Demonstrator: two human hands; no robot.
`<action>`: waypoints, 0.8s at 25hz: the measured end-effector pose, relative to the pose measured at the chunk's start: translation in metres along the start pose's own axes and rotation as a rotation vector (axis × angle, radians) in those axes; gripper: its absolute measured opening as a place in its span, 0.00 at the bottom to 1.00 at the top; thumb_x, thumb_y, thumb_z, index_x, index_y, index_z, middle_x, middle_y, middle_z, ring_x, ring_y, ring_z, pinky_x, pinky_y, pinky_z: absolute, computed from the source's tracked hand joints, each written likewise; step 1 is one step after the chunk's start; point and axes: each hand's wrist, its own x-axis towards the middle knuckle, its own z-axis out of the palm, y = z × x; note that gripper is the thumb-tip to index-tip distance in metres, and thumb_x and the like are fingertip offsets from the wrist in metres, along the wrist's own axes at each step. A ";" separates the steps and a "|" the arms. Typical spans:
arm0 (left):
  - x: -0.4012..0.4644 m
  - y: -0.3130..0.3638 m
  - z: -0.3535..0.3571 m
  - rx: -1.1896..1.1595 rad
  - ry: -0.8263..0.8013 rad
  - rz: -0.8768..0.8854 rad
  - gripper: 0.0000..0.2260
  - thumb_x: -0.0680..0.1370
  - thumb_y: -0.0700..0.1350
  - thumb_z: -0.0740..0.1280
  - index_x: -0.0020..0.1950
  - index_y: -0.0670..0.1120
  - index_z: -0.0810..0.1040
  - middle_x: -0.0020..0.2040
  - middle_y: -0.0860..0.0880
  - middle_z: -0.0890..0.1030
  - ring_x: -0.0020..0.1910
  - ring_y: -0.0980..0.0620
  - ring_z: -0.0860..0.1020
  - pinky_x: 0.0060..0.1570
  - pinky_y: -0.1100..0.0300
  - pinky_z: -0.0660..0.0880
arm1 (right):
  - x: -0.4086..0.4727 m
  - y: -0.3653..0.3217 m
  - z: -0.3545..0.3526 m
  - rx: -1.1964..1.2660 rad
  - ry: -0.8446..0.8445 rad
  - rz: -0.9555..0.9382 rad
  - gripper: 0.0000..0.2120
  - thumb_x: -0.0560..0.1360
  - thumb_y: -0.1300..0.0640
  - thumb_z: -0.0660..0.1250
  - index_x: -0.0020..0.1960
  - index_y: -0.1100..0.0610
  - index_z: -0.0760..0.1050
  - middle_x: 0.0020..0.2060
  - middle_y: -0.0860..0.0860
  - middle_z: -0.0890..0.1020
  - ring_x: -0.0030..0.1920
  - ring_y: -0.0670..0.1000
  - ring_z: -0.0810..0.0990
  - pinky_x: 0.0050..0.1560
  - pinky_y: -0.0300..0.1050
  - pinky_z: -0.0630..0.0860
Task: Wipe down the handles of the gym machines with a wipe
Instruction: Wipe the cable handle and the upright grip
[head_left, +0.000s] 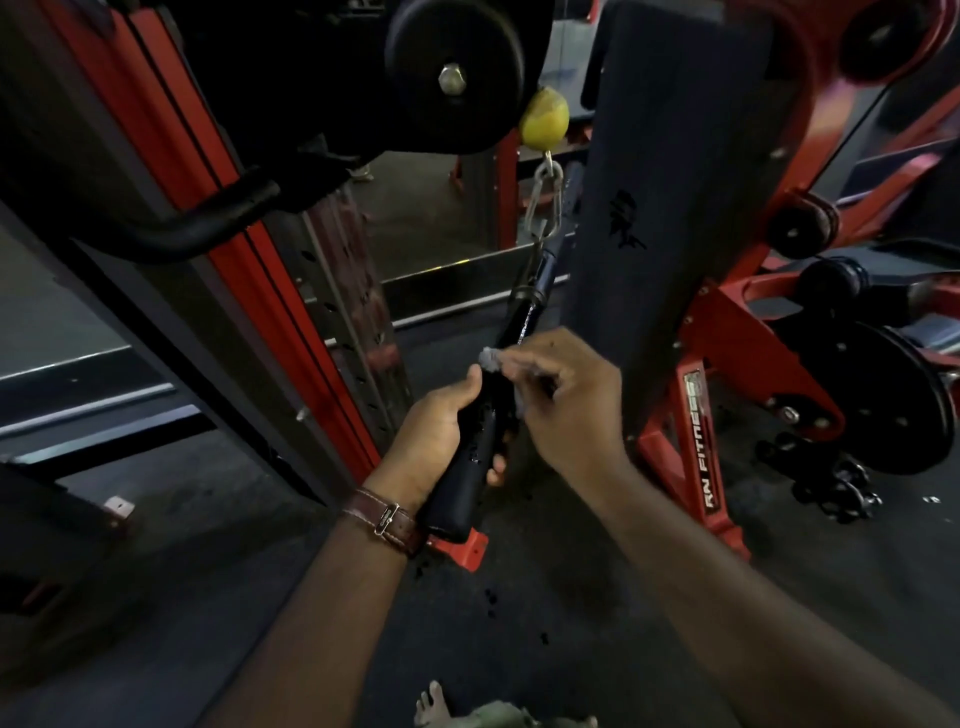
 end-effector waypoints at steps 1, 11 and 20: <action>0.001 -0.001 0.000 0.006 0.003 0.006 0.21 0.82 0.58 0.58 0.49 0.40 0.77 0.32 0.41 0.77 0.22 0.47 0.74 0.21 0.62 0.70 | -0.004 -0.001 -0.001 -0.022 -0.015 -0.027 0.08 0.73 0.70 0.71 0.47 0.61 0.84 0.43 0.52 0.82 0.44 0.44 0.81 0.47 0.37 0.79; -0.001 -0.004 0.005 0.125 0.008 0.144 0.03 0.81 0.41 0.64 0.53 0.44 0.76 0.31 0.42 0.76 0.22 0.47 0.72 0.22 0.60 0.70 | 0.069 -0.025 -0.013 -0.729 -0.501 -0.236 0.04 0.77 0.58 0.69 0.47 0.58 0.81 0.43 0.51 0.81 0.43 0.48 0.80 0.44 0.42 0.77; 0.003 -0.023 0.012 0.725 0.277 0.390 0.09 0.76 0.49 0.72 0.55 0.53 0.81 0.38 0.48 0.82 0.33 0.47 0.82 0.36 0.49 0.82 | 0.079 -0.045 -0.002 -0.730 -0.724 -0.018 0.06 0.78 0.62 0.65 0.54 0.60 0.76 0.51 0.56 0.79 0.49 0.57 0.80 0.48 0.53 0.79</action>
